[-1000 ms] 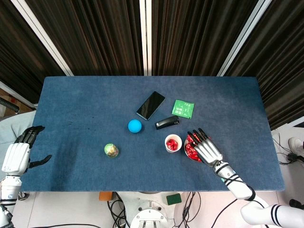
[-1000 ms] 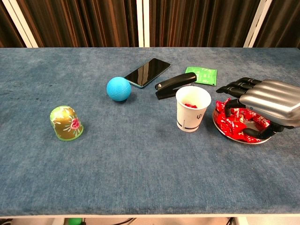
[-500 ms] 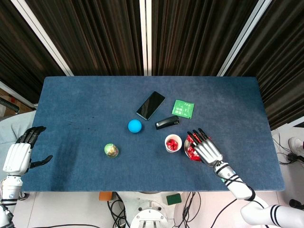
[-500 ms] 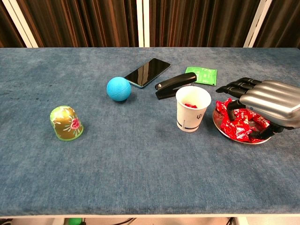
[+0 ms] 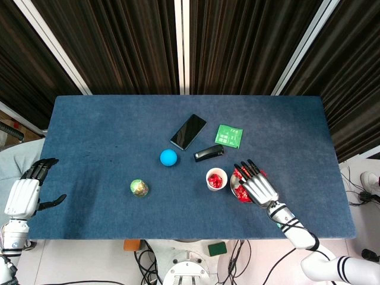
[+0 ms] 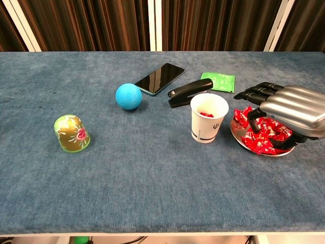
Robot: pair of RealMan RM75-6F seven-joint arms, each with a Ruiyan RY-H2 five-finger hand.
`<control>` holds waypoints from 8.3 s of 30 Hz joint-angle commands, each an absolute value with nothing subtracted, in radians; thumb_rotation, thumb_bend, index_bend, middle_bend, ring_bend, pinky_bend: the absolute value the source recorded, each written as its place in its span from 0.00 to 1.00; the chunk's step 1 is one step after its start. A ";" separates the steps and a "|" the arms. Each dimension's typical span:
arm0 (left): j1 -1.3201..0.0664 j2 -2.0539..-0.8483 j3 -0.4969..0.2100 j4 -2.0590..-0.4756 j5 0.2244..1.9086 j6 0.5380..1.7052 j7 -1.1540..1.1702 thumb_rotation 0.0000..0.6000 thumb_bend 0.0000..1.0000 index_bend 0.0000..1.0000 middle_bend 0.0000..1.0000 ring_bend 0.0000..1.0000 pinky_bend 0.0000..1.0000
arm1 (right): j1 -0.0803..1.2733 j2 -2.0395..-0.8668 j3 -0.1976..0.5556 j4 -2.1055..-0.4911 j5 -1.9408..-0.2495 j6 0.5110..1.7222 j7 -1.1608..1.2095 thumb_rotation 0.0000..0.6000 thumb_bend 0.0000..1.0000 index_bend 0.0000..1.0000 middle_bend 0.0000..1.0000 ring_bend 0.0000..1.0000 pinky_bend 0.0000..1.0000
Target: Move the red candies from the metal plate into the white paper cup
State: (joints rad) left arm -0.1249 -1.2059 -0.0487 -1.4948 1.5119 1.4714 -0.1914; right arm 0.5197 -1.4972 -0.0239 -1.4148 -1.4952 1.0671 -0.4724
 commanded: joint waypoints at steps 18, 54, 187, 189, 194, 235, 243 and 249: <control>-0.128 -1.205 -0.047 -1.497 1.513 1.467 -0.189 1.00 0.12 0.16 0.14 0.10 0.24 | 0.518 -1.503 -0.019 -1.398 -1.507 1.069 -0.464 1.00 0.40 0.63 0.04 0.00 0.00; -0.135 -1.207 -0.047 -1.505 1.514 1.462 -0.175 1.00 0.12 0.16 0.14 0.10 0.24 | 0.519 -1.375 0.088 -1.525 -1.592 1.241 -0.394 1.00 0.45 0.76 0.07 0.00 0.00; -0.135 -1.203 -0.052 -1.482 1.501 1.456 -0.208 1.00 0.12 0.16 0.14 0.10 0.24 | 0.602 -1.430 -0.010 -1.481 -1.304 0.959 -0.692 1.00 0.38 0.58 0.01 0.00 0.00; -0.135 -1.204 -0.052 -1.482 1.501 1.457 -0.208 1.00 0.12 0.16 0.14 0.10 0.24 | 0.599 -1.425 -0.010 -1.485 -1.315 0.968 -0.680 1.00 0.38 0.59 0.02 0.00 0.00; -0.134 -1.203 -0.052 -1.483 1.501 1.458 -0.207 1.00 0.12 0.16 0.14 0.10 0.24 | 0.593 -1.405 0.000 -1.507 -1.345 1.005 -0.649 1.00 0.38 0.59 0.02 0.00 0.00; -0.126 -1.201 -0.056 -1.469 1.499 1.472 -0.228 1.00 0.12 0.16 0.14 0.10 0.24 | 0.689 -1.458 0.093 -1.630 -1.458 1.029 -0.626 1.00 0.35 0.19 0.01 0.00 0.00; -0.123 -1.198 -0.055 -1.474 1.499 1.474 -0.226 1.00 0.12 0.16 0.14 0.10 0.24 | 0.647 -1.395 0.085 -1.663 -1.476 1.103 -0.616 1.00 0.35 0.21 0.01 0.00 0.00; -0.124 -1.200 -0.054 -1.475 1.503 1.474 -0.222 1.00 0.12 0.16 0.14 0.10 0.24 | 0.595 -1.311 0.070 -1.653 -1.421 1.120 -0.597 1.00 0.35 0.29 0.02 0.00 0.00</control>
State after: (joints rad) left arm -0.1235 -1.1997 -0.0542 -1.4747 1.5022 1.4743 -0.2227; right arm 0.6105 -1.3291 0.0767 -1.6584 -1.4416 1.1201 -0.6059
